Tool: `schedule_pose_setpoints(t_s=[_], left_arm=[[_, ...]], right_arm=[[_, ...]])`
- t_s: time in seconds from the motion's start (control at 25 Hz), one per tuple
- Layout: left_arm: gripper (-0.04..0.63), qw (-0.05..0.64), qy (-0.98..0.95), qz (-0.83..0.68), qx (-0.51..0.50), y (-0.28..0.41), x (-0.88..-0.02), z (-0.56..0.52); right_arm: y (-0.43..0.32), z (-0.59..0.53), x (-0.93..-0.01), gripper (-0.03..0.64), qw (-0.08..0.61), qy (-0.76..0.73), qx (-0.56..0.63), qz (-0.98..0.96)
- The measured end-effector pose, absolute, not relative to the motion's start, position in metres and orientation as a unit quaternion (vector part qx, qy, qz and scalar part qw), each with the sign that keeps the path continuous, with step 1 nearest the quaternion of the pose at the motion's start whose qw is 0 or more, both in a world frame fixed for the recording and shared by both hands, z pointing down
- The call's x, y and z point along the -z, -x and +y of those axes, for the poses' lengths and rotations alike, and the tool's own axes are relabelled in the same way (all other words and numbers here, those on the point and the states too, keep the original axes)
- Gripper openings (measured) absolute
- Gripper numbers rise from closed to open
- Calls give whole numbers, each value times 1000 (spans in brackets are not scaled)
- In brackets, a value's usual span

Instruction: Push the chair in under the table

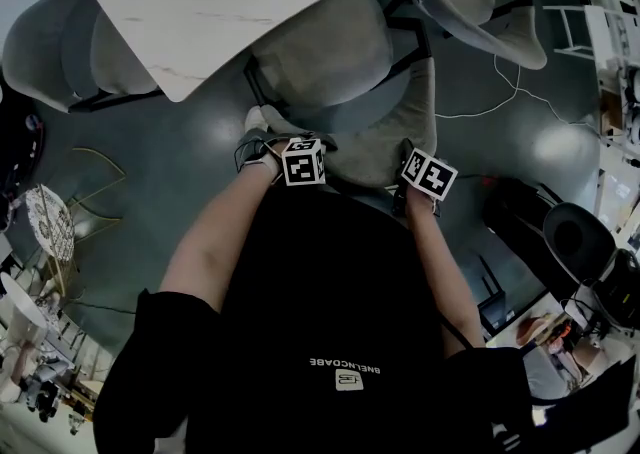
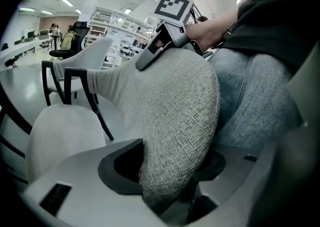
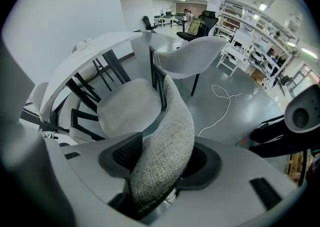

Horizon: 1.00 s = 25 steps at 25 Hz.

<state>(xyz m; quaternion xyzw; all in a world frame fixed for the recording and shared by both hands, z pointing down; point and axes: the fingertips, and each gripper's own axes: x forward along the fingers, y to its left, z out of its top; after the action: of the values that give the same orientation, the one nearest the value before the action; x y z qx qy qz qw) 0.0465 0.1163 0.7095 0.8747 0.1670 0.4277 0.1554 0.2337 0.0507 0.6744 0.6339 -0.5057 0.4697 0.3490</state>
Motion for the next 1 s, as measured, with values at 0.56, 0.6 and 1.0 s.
schedule_pose_setpoints(t_s=[0.56,0.6,1.0], left_arm=[[241,184,-887,87,-414,-45,-712,79],[241,185,-888,81,-413,-45,-712,76],[241,189,-889,69,-412,-50,-714,55]], right_arm=[[-218,-18,-676,225,378,-594,-438,-559],[-218,-23,-676,225,379,-592,-436,-562],[-218,-55,-678,224,391,-580,-426,-573]])
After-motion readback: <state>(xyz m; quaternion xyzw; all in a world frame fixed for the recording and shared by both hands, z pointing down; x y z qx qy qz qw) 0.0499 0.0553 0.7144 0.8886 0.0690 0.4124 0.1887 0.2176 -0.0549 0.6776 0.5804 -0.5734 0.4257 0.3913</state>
